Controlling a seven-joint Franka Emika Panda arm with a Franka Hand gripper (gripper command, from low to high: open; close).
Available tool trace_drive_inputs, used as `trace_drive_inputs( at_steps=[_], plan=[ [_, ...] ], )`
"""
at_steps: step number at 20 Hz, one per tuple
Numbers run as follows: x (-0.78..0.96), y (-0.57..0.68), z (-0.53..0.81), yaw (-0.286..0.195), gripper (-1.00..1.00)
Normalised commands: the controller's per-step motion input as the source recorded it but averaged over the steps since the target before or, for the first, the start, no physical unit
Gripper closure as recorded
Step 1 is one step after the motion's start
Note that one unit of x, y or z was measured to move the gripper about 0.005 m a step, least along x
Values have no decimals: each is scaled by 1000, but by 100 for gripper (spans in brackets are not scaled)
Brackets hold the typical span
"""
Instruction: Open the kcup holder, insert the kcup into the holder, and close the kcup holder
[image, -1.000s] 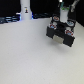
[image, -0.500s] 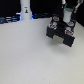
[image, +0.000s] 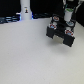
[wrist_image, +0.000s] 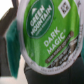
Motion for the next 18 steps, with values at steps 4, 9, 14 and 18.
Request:
trace_drive_inputs(
  at_steps=[4,9,14,18],
  plan=[
    [-130,23,-221,49,100],
    [-102,-32,-190,18,100],
    [-96,-44,-171,6,100],
    [-125,-79,-150,3,100]
  ],
)
